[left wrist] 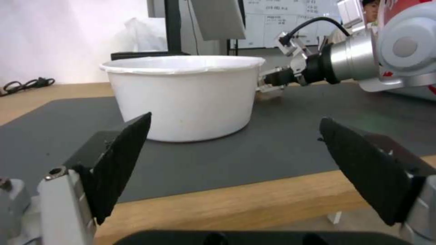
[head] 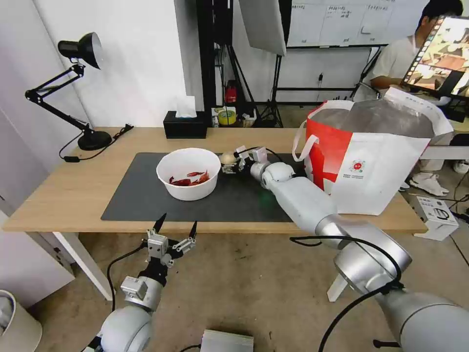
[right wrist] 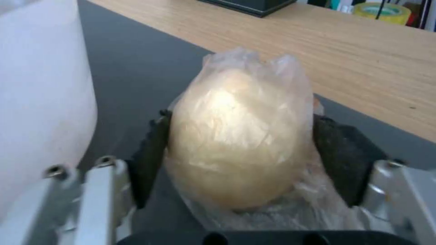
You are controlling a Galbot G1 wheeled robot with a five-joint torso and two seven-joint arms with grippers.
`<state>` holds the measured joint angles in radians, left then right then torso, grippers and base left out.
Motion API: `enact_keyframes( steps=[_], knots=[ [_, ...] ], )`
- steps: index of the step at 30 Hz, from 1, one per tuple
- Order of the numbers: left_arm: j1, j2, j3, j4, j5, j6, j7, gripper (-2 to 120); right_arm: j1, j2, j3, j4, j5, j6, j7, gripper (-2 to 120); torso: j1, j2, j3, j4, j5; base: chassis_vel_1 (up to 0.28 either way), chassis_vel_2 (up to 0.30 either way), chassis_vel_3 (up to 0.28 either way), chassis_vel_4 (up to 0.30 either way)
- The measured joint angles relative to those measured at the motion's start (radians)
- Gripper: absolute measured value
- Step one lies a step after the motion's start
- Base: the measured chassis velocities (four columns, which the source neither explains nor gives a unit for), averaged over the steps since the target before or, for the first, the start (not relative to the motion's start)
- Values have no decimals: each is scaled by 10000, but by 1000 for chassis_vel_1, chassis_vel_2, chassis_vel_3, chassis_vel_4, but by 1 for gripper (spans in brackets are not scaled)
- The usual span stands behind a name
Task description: Pick up the trash from the table and place it into the takeout bag.
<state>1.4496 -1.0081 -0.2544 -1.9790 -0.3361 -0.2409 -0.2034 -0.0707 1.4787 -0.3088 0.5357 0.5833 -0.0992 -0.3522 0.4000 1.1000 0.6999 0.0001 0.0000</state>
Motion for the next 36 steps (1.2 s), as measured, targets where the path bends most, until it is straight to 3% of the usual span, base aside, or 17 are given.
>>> enact_keyframes(
  steps=[10, 12, 13, 16, 17, 19, 20, 23, 26, 30, 33, 36],
  knots=[
    [31, -93, 54, -6, 108, -34, 0, 100, -454, -801, 0, 1302, 419, -325, 605, 37, 0, -1, 0, 0, 1, 0, 0, 0, 0],
    [25, -80, 60, -45, 110, -34, -4, 100, -792, -1421, -8, 2510, 740, -576, 1045, 28, -1, -1, 1, -1, 1, 0, 0, 0, 0],
    [25, -80, 60, -45, 110, -34, -4, 100, -792, -1421, -8, 2510, 740, -576, 1045, 28, -1, -1, 1, -1, 1, 0, 0, 0, 0],
    [75, -44, 21, -151, 111, -35, -4, 100, -1753, -2598, 110, 5451, 1252, -1140, 2412, 13, -1, 1, -2, 1, 0, 0, 0, 0, 0],
    [75, -44, 21, -151, 111, -35, -4, 100, -1753, -2598, 110, 5451, 1252, -1140, 2412, 13, -1, 1, -2, 1, 0, 0, 0, 0, 0],
    [144, -40, 4, -210, 111, -35, -9, 100, -2598, -3201, 285, 7087, 1414, -1357, 3206, 7, -1, -1, 1, 0, 5, 0, 0, 0, 0],
    [144, -40, 4, -210, 111, -35, -9, 100, -2598, -3201, 285, 7087, 1414, -1357, 3206, 7, -1, -1, 1, 0, 5, 0, 0, 0, 0],
    [279, -78, -116, -350, 173, -34, -9, 100, -4119, -4235, 810, 9966, 1454, -1472, 4316, 4, -3, 1, -1, -8, -1, 0, 0, 0, 0],
    [693, -287, -516, -528, 324, -52, -5, 100, -4731, -4595, 901, 11019, 1365, -1466, 4598, 4, -2, 0, -2, -10, 4, 0, 0, 0, 0],
    [1316, -702, -1104, -808, 615, -186, 3, 100, -5452, -5015, 965, 12367, 1112, -1290, 4839, 4, -3, 1, -1, 17, 6, 0, 0, 0, 0],
    [1404, -790, -1155, -875, 675, -199, 16, 100, -5807, -5265, 1134, 12919, 989, -1240, 5062, 4, -2, 1, -1, 5, -3, 0, 0, 0, 0],
    [1512, -874, -1161, -935, 768, -227, 79, 100, -6277, -5991, 1720, 14108, 766, -1147, 5619, 4, -3, 0, -1, -5, 1, 0, 0, 0, 0]
  ],
)
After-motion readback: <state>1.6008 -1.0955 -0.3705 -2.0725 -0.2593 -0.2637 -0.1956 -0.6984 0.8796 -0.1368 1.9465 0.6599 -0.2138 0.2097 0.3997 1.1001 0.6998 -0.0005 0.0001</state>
